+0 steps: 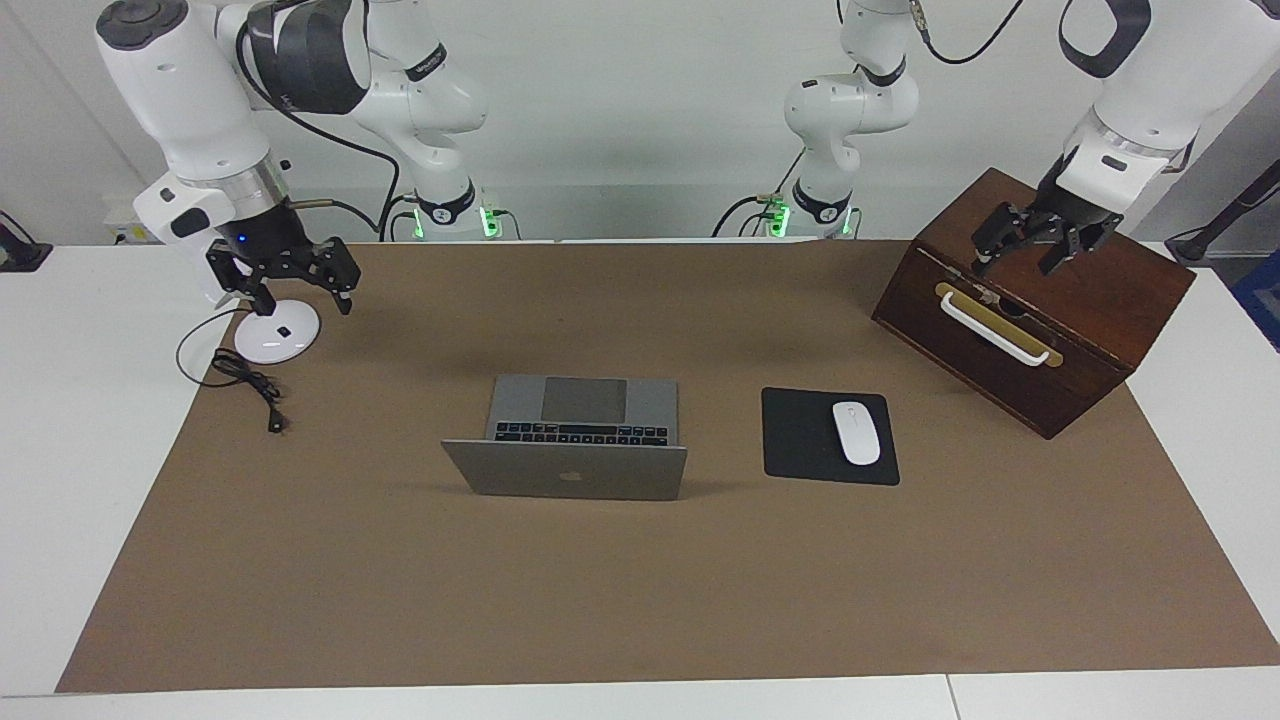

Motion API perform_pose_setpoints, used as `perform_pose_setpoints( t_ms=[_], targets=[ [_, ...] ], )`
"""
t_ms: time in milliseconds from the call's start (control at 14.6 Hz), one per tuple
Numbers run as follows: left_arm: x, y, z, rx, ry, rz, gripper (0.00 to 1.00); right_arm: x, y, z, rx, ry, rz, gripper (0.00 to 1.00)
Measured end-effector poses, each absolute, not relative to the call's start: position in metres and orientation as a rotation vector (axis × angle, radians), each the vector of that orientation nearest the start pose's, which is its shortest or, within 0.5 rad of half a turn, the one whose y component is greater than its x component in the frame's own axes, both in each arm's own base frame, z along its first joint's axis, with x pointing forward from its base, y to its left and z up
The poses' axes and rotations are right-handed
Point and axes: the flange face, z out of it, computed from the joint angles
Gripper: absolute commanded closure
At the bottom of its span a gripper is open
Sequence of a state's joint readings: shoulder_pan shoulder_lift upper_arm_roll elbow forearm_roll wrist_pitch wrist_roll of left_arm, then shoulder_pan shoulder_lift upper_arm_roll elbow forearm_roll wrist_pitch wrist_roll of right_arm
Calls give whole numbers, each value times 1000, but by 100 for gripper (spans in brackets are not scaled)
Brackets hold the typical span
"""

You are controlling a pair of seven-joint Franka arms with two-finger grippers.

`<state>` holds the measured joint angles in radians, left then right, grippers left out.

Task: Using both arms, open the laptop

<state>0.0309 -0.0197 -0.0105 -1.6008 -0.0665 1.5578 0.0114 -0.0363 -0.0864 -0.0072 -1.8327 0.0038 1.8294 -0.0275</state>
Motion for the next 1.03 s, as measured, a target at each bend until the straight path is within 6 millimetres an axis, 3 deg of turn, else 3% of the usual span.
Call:
perform_pose_setpoints(
  t_ms=[481, 1031],
  targets=[
    [543, 4, 608, -3207, -20, 82, 0, 543, -23, 569, -3137, 25, -128, 0],
    [542, 4, 608, -3203, -22, 82, 0, 543, -23, 569, -3138, 24, -127, 0]
  ],
)
